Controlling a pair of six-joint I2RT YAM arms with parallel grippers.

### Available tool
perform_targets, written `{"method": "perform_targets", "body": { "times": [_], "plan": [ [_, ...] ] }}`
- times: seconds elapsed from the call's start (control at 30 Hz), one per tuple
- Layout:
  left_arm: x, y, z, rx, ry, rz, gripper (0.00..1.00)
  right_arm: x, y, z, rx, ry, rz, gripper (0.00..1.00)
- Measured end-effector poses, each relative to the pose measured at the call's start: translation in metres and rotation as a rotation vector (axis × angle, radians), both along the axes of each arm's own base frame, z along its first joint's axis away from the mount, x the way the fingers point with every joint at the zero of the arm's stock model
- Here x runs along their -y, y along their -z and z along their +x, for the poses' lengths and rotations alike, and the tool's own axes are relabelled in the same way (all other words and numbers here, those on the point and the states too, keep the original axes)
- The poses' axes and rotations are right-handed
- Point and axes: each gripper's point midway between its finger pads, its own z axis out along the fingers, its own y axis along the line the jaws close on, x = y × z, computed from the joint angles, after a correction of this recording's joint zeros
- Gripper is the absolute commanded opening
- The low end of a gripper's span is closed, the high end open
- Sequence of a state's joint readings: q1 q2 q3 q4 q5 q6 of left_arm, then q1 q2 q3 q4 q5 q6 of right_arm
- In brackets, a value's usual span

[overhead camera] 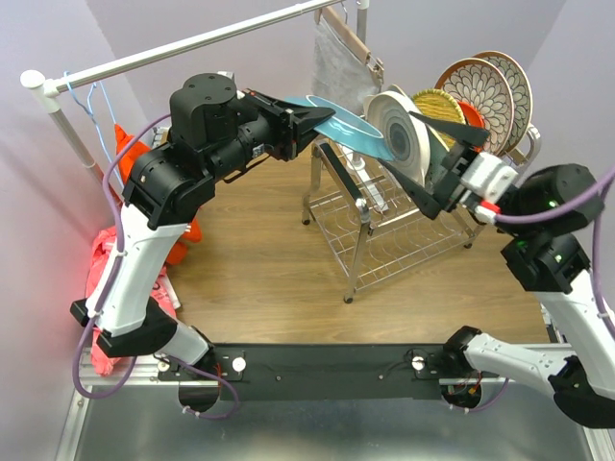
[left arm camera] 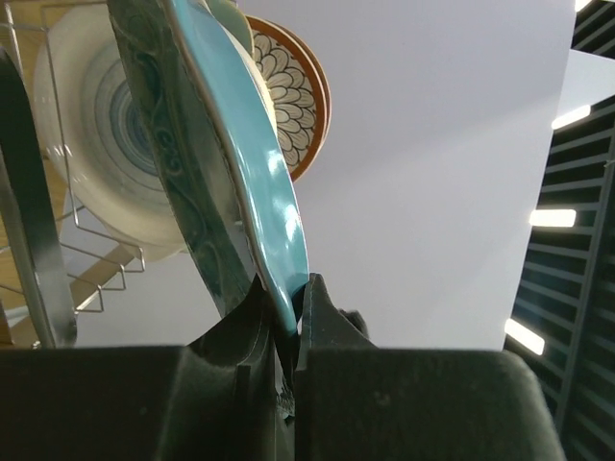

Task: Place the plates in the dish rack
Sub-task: Insert the plate into the dish rack

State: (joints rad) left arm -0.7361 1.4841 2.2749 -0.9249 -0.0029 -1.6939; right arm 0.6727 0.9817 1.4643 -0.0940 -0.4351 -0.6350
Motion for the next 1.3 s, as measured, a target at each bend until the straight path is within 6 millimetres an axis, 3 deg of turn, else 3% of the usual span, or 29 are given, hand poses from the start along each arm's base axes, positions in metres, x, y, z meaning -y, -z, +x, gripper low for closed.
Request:
{"method": "perform_targets", "body": {
  "times": [0.2, 0.43, 0.63, 0.83, 1.07, 1.3],
  "plan": [
    [-0.003, 0.007, 0.004, 0.008, -0.012, 0.042, 0.0, 0.017, -0.024, -0.028, 0.084, -0.023, 0.061, 0.85],
    [-0.001, 0.009, 0.006, 0.03, -0.007, 0.063, 0.0, 0.025, -0.02, -0.049, 0.1, -0.068, 0.073, 0.85],
    [0.011, 0.008, 0.008, 0.052, 0.043, 0.078, 0.0, 0.035, -0.042, -0.023, -0.047, 0.027, 0.212, 0.85],
    [0.021, 0.008, 0.007, 0.059, 0.093, 0.086, 0.0, 0.069, -0.078, 0.016, -0.191, 0.227, 0.467, 0.88],
    [0.02, 0.015, -0.001, 0.028, 0.123, 0.108, 0.0, 0.097, -0.082, 0.031, -0.294, 0.34, 0.643, 0.88],
    [0.021, 0.015, -0.006, 0.013, 0.149, 0.113, 0.0, 0.108, -0.08, 0.031, -0.334, 0.365, 0.713, 0.88]
  ]
}}
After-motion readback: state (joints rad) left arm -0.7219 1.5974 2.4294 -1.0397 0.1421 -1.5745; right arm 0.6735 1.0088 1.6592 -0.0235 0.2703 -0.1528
